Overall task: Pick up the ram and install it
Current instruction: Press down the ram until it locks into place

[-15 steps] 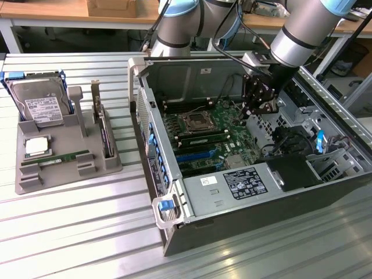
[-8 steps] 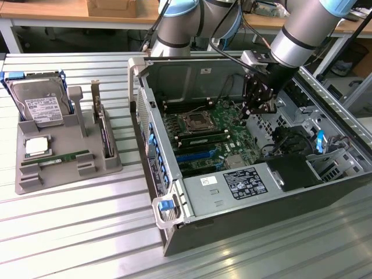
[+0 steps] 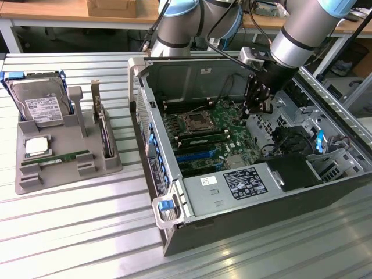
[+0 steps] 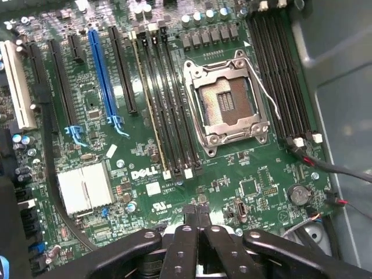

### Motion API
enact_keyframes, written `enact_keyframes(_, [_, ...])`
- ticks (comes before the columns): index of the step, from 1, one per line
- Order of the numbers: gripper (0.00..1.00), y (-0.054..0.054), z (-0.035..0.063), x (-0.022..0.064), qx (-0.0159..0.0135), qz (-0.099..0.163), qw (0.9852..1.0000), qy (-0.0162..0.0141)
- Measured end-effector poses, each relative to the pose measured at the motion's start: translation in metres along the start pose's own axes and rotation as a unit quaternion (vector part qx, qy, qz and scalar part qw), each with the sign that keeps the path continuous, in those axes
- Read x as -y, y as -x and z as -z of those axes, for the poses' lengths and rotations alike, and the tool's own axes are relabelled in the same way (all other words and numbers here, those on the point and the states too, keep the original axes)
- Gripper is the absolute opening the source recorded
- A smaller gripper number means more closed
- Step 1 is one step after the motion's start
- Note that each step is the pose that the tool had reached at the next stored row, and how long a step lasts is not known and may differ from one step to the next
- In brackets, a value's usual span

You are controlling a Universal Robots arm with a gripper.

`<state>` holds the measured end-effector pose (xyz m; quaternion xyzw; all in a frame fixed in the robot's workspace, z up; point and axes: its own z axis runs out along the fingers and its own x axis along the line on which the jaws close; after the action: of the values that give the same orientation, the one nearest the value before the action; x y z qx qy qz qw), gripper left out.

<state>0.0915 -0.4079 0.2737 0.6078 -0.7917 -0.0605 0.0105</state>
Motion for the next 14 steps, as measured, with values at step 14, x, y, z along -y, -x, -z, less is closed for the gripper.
enact_keyframes(14, [0.10,-0.0001,-0.0004,0.0000,0.0069,-0.104,0.9945,-0.0072])
